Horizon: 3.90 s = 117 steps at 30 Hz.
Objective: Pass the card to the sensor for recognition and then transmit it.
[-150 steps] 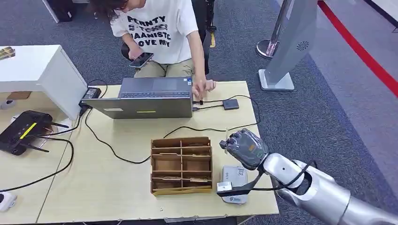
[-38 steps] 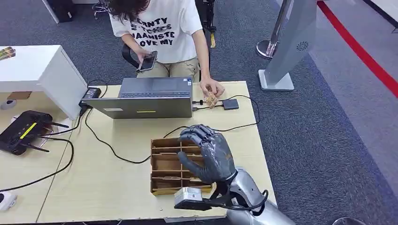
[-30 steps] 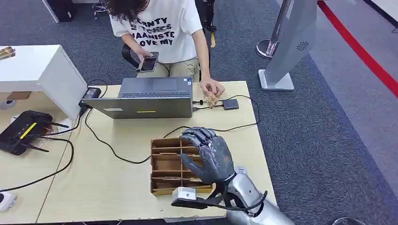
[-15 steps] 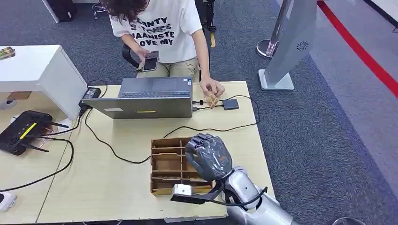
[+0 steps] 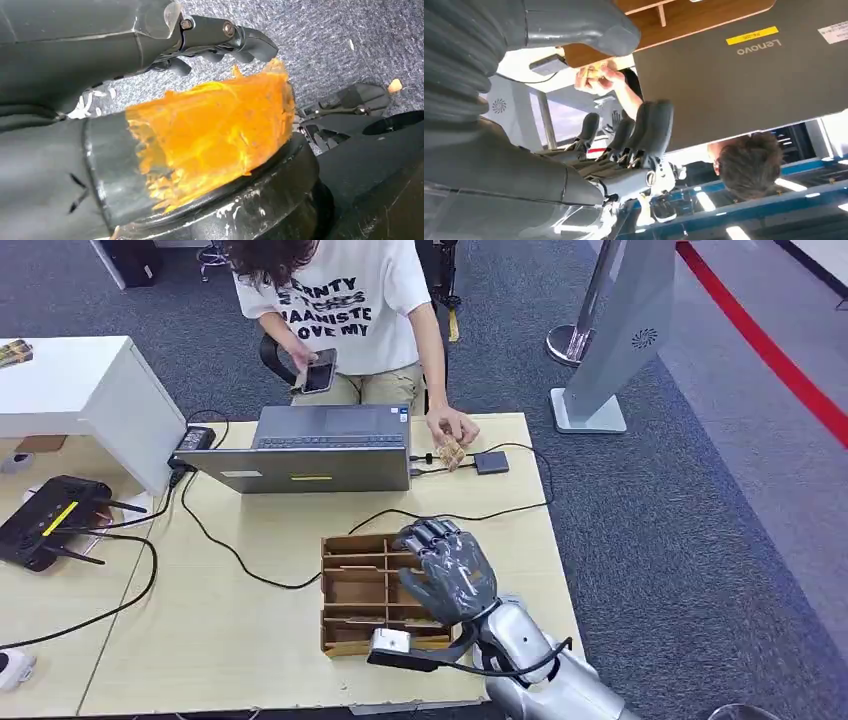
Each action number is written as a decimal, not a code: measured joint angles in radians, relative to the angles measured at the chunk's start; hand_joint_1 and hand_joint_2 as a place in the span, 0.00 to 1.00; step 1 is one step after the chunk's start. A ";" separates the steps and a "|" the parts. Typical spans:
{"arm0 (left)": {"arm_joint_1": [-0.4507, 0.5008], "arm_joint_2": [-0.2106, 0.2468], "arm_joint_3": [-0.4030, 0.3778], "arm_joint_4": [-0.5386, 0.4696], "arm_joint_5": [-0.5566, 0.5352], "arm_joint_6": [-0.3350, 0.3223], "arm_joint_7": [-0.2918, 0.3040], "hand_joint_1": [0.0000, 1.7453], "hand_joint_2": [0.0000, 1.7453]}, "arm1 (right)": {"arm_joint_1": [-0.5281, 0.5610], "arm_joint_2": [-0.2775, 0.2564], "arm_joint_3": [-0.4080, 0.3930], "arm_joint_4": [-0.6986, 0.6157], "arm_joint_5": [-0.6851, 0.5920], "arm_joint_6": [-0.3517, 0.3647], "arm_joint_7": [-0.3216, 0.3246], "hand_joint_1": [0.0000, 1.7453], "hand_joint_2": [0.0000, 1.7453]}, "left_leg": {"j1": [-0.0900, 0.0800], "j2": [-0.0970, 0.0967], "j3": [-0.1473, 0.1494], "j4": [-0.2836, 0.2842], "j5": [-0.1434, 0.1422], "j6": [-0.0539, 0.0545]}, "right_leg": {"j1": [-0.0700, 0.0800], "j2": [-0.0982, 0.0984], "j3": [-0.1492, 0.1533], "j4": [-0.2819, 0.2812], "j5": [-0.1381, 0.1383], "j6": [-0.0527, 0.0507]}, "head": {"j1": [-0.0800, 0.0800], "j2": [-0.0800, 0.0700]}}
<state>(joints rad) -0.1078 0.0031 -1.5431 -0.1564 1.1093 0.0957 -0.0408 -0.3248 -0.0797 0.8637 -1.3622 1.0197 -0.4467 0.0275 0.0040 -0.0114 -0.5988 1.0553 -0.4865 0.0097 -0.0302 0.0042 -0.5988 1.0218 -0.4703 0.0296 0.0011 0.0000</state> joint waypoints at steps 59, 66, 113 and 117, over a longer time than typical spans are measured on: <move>0.000 -0.001 -0.002 0.000 0.010 -0.005 -0.003 0.00 0.00 | 0.030 -0.021 -0.063 0.091 0.003 0.018 0.018 0.99 1.00 | 0.000 0.000 0.000 0.000 0.000 0.000 | 0.000 0.000 0.000 0.000 0.000 0.000 | 0.000 0.000; 0.000 -0.001 -0.002 0.000 0.010 -0.009 -0.003 0.00 0.00 | 0.029 -0.016 -0.075 0.101 0.005 0.019 0.021 1.00 1.00 | 0.000 0.000 0.000 0.000 0.000 0.000 | 0.000 0.000 0.000 0.000 0.000 0.000 | 0.000 0.000; 0.001 0.002 -0.002 0.000 0.013 -0.001 -0.032 0.00 0.00 | 0.031 -0.042 -0.249 -0.251 -0.614 0.191 -0.194 1.00 1.00 | 0.000 0.000 0.000 0.000 0.000 0.000 | 0.000 0.000 0.000 0.000 0.000 0.000 | 0.000 0.000; -0.002 0.002 -0.002 0.000 -0.015 -0.002 -0.031 0.00 0.00 | -0.051 -0.017 -0.239 -0.209 -0.620 0.207 -0.169 1.00 1.00 | 0.000 0.000 0.001 0.000 0.000 0.000 | 0.000 0.000 0.000 0.000 0.001 -0.001 | 0.000 0.000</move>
<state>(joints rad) -0.1099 0.0046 -1.5454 -0.1564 1.0948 0.0938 -0.0721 -0.3760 -0.0965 0.6245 -1.5709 0.3998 -0.2399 -0.1415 0.0040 -0.0110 -0.5982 1.0553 -0.4863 0.0096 -0.0302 0.0047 -0.5983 1.0222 -0.4697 0.0290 0.0011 0.0000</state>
